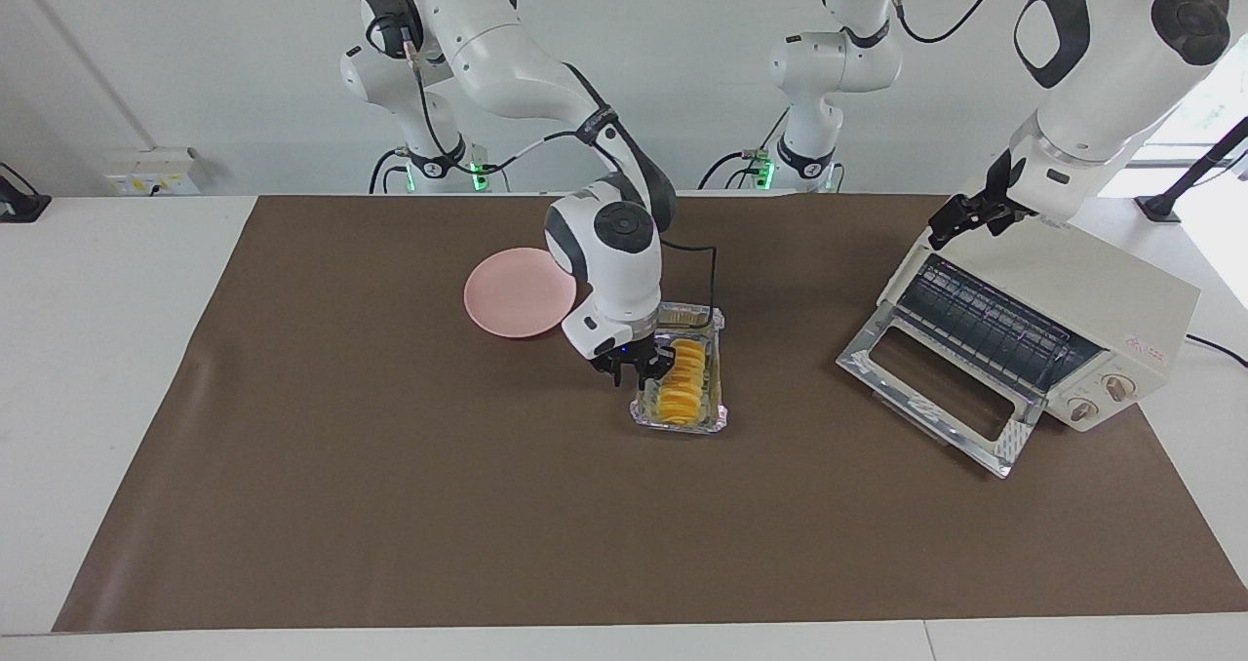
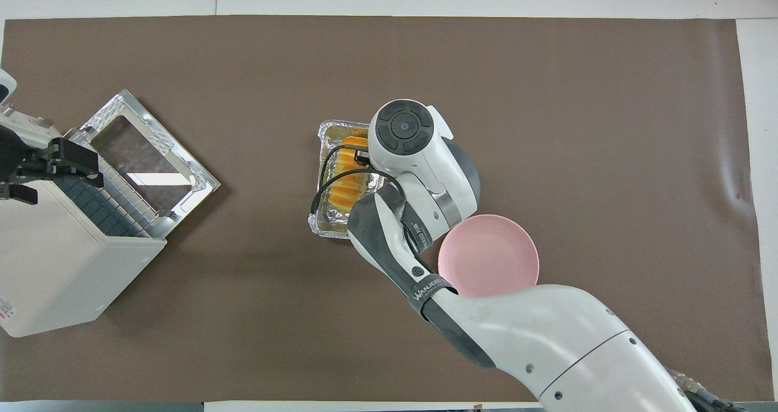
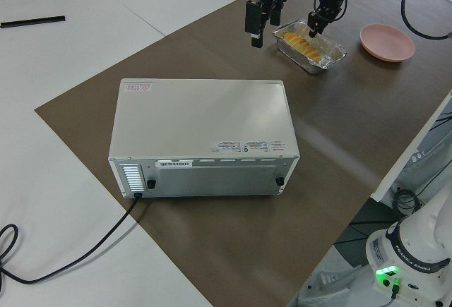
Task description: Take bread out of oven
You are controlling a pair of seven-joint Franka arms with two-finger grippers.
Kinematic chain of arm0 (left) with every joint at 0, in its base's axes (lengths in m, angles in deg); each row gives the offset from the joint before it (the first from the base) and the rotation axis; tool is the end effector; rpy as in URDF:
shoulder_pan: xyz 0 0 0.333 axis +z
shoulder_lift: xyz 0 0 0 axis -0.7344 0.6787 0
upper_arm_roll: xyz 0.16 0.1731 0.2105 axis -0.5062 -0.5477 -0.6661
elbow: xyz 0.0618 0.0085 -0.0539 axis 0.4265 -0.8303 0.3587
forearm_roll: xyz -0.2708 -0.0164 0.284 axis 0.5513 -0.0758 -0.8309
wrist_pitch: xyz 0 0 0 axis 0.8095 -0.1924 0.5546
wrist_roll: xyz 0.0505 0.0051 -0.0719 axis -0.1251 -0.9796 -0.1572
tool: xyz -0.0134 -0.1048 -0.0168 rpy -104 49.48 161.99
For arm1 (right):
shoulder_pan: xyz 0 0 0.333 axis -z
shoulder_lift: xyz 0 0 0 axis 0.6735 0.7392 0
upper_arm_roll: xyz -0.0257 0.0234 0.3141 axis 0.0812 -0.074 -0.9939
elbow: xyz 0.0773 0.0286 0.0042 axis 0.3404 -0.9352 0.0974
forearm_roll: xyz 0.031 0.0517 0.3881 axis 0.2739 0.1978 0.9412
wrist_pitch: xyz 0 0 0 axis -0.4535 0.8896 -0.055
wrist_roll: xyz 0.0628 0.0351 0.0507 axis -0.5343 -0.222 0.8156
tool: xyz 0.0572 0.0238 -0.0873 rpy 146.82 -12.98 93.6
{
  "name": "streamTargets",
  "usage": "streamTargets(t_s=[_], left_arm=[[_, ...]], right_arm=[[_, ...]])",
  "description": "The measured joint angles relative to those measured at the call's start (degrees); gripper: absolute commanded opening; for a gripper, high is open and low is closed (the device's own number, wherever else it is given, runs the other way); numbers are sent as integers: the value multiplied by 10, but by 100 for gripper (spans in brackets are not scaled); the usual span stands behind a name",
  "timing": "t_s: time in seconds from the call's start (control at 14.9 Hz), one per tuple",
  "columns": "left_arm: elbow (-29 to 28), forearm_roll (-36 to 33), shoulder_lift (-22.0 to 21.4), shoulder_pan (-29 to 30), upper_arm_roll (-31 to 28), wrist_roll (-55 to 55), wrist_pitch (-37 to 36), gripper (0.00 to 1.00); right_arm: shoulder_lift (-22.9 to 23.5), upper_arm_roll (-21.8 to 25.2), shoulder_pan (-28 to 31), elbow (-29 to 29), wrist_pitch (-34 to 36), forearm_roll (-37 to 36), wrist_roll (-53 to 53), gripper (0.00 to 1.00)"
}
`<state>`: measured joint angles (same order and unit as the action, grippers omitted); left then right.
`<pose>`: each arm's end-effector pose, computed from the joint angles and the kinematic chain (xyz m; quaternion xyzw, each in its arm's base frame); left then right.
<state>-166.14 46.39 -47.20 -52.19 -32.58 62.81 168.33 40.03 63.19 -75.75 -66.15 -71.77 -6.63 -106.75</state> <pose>0.5474 -0.0130 0.5723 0.9928 0.0864 -0.0828 0.0006 0.5969 0.3854 0.3187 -0.9931 0.1100 -0.0308 0.0277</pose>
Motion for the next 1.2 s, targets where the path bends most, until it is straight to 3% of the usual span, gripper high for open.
streamTargets(t_s=[0.47, 0.67, 1.0, 1.2], left_arm=[[0, 0, 0, 0, -1, 0, 9, 100], [0, 0, 0, 0, -1, 0, 12, 100], [0, 0, 0, 0, 0, 2, 13, 100], [0, 0, 0, 0, 0, 2, 13, 100]], right_arm=[[1, 0, 1, 1, -11, 0, 2, 0], [1, 3, 13, 20, 29, 0, 9, 0], [0, 6, 96, 126, 163, 54, 119, 0], [1, 6, 155, 134, 168, 66, 205, 0]])
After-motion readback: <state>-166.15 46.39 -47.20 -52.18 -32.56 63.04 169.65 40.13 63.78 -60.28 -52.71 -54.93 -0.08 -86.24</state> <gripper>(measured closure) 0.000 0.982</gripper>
